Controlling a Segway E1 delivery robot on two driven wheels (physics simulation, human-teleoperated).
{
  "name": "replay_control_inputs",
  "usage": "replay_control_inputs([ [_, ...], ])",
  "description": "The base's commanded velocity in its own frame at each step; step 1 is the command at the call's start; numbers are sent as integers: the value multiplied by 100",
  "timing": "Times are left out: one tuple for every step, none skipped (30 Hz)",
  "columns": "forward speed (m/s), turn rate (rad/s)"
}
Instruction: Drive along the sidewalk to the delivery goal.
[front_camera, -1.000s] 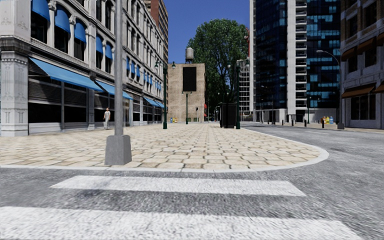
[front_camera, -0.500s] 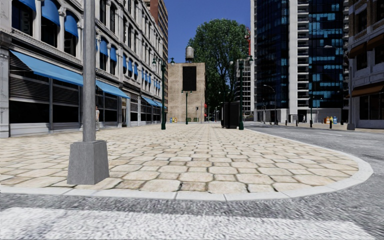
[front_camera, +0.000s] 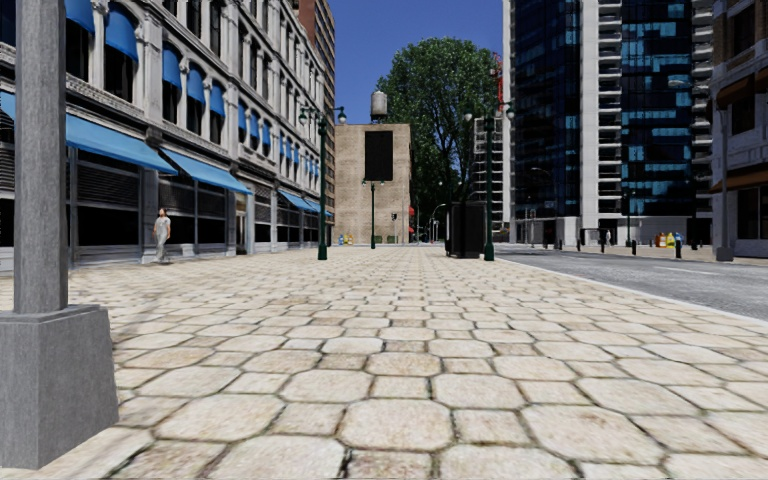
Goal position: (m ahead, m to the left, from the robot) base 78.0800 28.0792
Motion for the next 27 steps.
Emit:
replay_control_inputs([
  [200, 0],
  [200, 0],
  [186, 0],
  [166, 0],
  [146, 0],
  [146, 0],
  [133, 0],
  [129, 0],
  [128, 0],
  [128, 0],
  [128, 0],
  [128, 0],
  [128, 0],
  [128, 0],
  [128, 0],
  [128, 0],
  [128, 0],
  [128, 0],
  [128, 0],
  [128, 0],
  [129, 0],
  [129, 0],
  [130, 0],
  [131, 0],
  [131, 0],
  [133, 0],
  [135, 0],
])
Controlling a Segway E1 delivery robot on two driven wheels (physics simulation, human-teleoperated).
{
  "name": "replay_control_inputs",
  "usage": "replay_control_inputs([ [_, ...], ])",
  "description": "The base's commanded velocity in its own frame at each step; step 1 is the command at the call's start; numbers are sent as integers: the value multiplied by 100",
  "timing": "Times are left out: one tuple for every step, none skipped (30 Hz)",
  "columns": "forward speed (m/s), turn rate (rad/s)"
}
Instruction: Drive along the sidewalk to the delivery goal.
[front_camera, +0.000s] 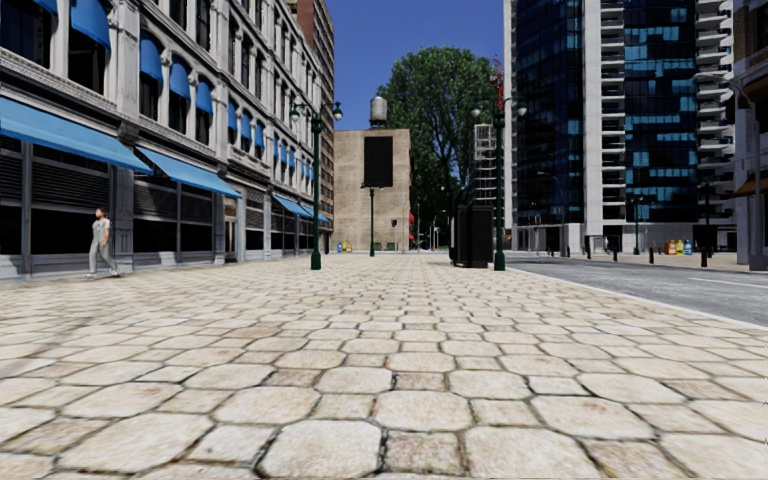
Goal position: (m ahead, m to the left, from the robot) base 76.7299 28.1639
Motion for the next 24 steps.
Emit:
replay_control_inputs([
  [137, 0],
  [139, 0],
  [139, 0],
  [140, 0],
  [140, 0],
  [140, 0],
  [140, 0],
  [140, 0],
  [140, 0],
  [140, 0],
  [140, 0],
  [140, 0],
  [141, 0],
  [142, 0],
  [146, 0],
  [148, 0],
  [148, 0],
  [151, 0],
  [200, 0],
  [200, 0],
  [200, 0],
  [200, 0],
  [200, 0],
  [200, 0],
])
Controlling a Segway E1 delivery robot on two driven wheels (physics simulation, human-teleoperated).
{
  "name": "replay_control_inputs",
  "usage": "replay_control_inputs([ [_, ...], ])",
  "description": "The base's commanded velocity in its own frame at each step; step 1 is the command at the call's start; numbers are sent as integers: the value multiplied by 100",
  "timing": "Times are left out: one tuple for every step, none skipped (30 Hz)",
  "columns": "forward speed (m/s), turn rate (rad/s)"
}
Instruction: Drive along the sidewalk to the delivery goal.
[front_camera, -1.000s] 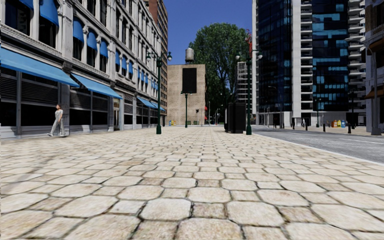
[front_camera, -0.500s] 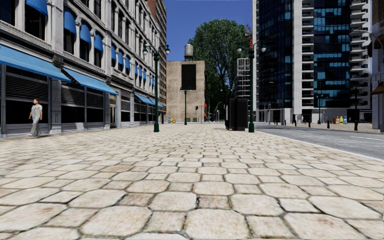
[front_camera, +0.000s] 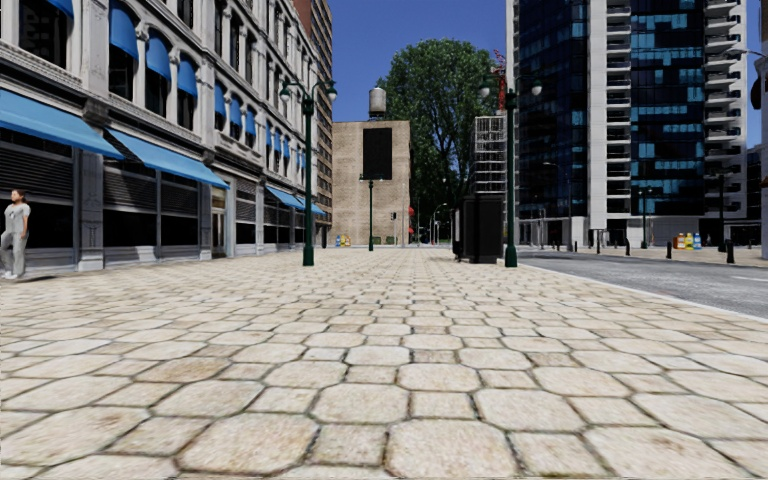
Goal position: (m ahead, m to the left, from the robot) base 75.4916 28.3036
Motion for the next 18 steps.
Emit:
replay_control_inputs([
  [200, 0],
  [200, 0],
  [200, 0],
  [200, 0],
  [200, 0],
  [200, 0],
  [200, 0],
  [200, 0],
  [200, 0],
  [200, 0],
  [200, 0],
  [200, 0],
  [200, 0],
  [200, 0],
  [200, 0],
  [200, 0],
  [200, 0],
  [200, 0],
])
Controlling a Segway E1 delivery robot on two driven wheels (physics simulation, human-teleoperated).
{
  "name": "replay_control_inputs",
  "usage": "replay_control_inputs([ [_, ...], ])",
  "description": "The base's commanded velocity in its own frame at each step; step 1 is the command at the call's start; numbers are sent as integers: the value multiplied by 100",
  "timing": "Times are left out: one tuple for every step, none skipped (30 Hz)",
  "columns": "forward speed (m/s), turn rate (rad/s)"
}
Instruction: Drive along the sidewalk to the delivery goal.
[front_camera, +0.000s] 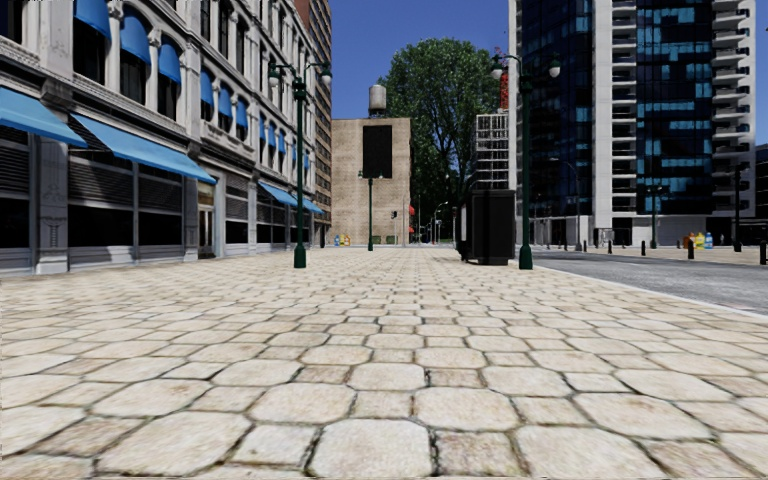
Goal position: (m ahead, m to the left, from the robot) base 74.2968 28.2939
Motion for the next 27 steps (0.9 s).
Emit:
replay_control_inputs([
  [200, 0],
  [200, 0],
  [200, 0],
  [200, 0],
  [200, 0],
  [200, 0],
  [200, 0],
  [200, 0],
  [200, 0],
  [200, 0],
  [200, 0],
  [200, 0],
  [200, 0],
  [200, 0],
  [200, 0],
  [200, 0],
  [200, 0],
  [200, 0],
  [200, 0],
  [200, 0],
  [200, 0],
  [200, 0],
  [200, 0],
  [200, 0],
  [200, 0],
  [200, 0],
  [200, 0],
])
